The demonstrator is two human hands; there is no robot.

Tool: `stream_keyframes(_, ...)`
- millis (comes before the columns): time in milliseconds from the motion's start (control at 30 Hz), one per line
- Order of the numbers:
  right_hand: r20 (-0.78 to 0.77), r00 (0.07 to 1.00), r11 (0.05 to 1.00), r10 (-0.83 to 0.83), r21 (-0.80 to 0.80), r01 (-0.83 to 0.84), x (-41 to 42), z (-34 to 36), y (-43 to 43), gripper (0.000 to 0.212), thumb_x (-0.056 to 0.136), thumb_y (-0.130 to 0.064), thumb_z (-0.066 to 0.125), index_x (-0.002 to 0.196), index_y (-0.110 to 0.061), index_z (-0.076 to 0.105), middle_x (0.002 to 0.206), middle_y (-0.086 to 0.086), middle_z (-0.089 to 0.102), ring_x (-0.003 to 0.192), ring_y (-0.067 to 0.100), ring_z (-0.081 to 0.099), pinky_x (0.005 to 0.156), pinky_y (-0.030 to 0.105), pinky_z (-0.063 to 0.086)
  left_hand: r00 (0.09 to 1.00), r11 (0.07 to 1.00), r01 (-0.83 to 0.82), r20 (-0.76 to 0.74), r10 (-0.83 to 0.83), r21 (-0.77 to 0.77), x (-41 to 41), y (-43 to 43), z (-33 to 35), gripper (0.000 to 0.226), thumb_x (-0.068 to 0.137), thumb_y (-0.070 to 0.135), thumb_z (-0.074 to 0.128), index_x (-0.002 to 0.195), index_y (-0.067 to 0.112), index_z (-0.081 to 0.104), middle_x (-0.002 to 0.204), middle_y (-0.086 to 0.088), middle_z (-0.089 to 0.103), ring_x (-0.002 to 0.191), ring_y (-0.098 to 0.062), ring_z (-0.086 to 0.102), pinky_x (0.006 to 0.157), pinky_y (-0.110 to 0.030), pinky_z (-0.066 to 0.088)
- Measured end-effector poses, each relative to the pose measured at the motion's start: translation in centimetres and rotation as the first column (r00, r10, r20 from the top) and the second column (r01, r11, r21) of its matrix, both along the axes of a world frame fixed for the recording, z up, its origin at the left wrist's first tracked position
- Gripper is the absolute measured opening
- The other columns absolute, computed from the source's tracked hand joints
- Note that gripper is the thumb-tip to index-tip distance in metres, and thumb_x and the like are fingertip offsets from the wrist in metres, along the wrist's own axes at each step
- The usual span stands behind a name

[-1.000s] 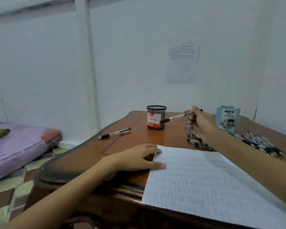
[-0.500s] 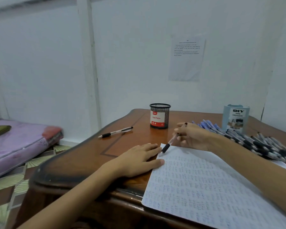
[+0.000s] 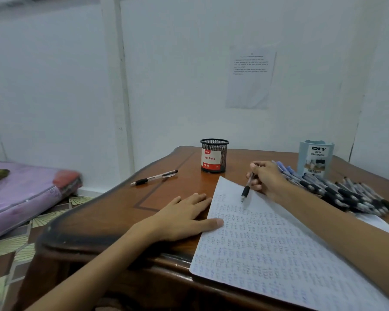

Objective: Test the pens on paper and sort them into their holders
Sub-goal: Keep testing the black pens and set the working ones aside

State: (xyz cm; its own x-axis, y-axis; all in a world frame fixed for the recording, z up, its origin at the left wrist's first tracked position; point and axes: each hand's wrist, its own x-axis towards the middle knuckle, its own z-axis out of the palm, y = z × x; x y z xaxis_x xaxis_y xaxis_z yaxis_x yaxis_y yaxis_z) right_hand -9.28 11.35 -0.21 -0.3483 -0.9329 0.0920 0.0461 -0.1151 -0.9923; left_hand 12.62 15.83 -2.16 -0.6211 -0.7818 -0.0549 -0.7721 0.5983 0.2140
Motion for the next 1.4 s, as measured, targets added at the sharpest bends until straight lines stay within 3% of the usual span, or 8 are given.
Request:
stream_keyframes(333,0.000,1.000,1.000,-0.007,-0.010,0.007,0.6,0.2,0.3,0.012,0.099,-0.002,0.038,0.092,-0.006,0.046,0.068,0.012,0.051,0.038,0.010,0.038,0.029,0.014,0.030,0.998,0.998,-0.054,-0.019,0.054,0.028,-0.2,0.2,0.2,0.079,0.091,0.061,0.031,0.150,0.023,-0.006,0.158,0.005,-0.001,0.144,-0.009,0.001,0.115,-0.033,-0.001)
stream_keyframes(467,0.005,0.999,0.998,0.050,0.026,-0.050,1.1,0.6,0.0,0.014,0.094,-0.008,0.053,0.105,-0.005,0.045,0.067,0.009,0.051,0.042,0.008,0.044,0.033,0.013,0.038,0.997,0.997,-0.071,0.014,0.071,0.033,-0.4,-0.1,0.7,0.077,0.092,0.059,0.031,0.150,0.021,-0.002,0.158,0.002,0.002,0.145,-0.014,0.002,0.116,-0.038,0.002)
stream_keyframes(600,0.050,0.996,0.997,0.076,0.021,-0.077,1.6,0.9,-0.1,0.031,0.079,0.001,0.070,0.099,-0.006,0.048,0.073,0.009,0.053,0.049,0.010,0.049,0.037,0.012,0.042,0.991,0.993,-0.095,0.089,0.101,-0.064,-0.1,-1.4,1.5,0.067,0.094,0.055,0.033,0.150,0.023,0.015,0.157,-0.002,0.010,0.145,-0.020,0.006,0.116,-0.049,0.003)
stream_keyframes(767,0.212,0.975,0.996,-0.065,-0.044,0.076,2.1,1.3,-1.0,0.029,0.085,0.008,0.057,0.068,-0.011,0.043,0.059,0.004,0.046,0.024,0.000,0.039,0.033,0.009,0.038,0.990,0.995,-0.062,0.118,0.071,-0.079,0.0,-3.4,1.7,0.052,0.095,0.049,0.037,0.144,0.032,0.030,0.153,-0.005,0.023,0.143,-0.023,0.014,0.113,-0.057,0.010)
stream_keyframes(933,0.237,0.965,0.988,-0.111,-0.077,0.132,2.0,1.4,0.2,0.024,0.091,-0.003,0.045,0.067,-0.004,0.047,0.041,0.005,0.052,0.031,0.006,0.052,0.055,0.025,0.055,0.986,0.987,-0.065,0.142,0.086,-0.145,-0.1,-5.3,2.0,0.049,0.096,0.040,0.042,0.144,0.033,0.032,0.149,-0.005,0.030,0.139,-0.024,0.023,0.111,-0.053,0.018)
stream_keyframes(1067,0.176,0.983,0.996,-0.049,-0.059,0.060,1.6,-1.0,2.4,0.019,0.096,-0.019,0.047,0.088,-0.008,0.060,0.070,0.012,0.066,0.057,0.018,0.066,0.045,0.023,0.055,0.991,0.966,-0.105,0.060,0.122,-0.237,-0.7,-5.5,2.3,0.051,0.095,0.029,0.049,0.144,0.030,0.032,0.148,-0.004,0.031,0.136,-0.025,0.027,0.111,-0.051,0.023)
stream_keyframes(1200,0.155,0.987,0.996,-0.047,-0.067,0.058,1.0,-1.6,3.0,0.036,0.097,-0.036,0.044,0.079,-0.015,0.067,0.062,0.005,0.069,0.050,0.011,0.066,0.043,0.020,0.053,0.994,0.978,-0.102,0.011,0.106,-0.183,-2.6,-3.6,1.6,0.040,0.099,0.032,0.040,0.133,0.012,0.045,0.142,-0.010,0.037,0.126,-0.024,0.038,0.110,-0.049,0.027)
stream_keyframes(1400,0.025,0.996,0.994,-0.091,-0.064,0.092,-0.9,-1.4,3.9,0.015,0.091,-0.028,0.058,0.087,-0.016,0.066,0.077,0.005,0.067,0.059,0.011,0.058,0.040,0.016,0.048,0.990,0.993,-0.104,0.091,0.108,-0.048,-3.3,-2.2,-0.1,0.065,0.098,0.051,0.015,0.150,0.015,0.003,0.158,-0.005,-0.002,0.145,-0.020,-0.006,0.116,-0.044,-0.004)
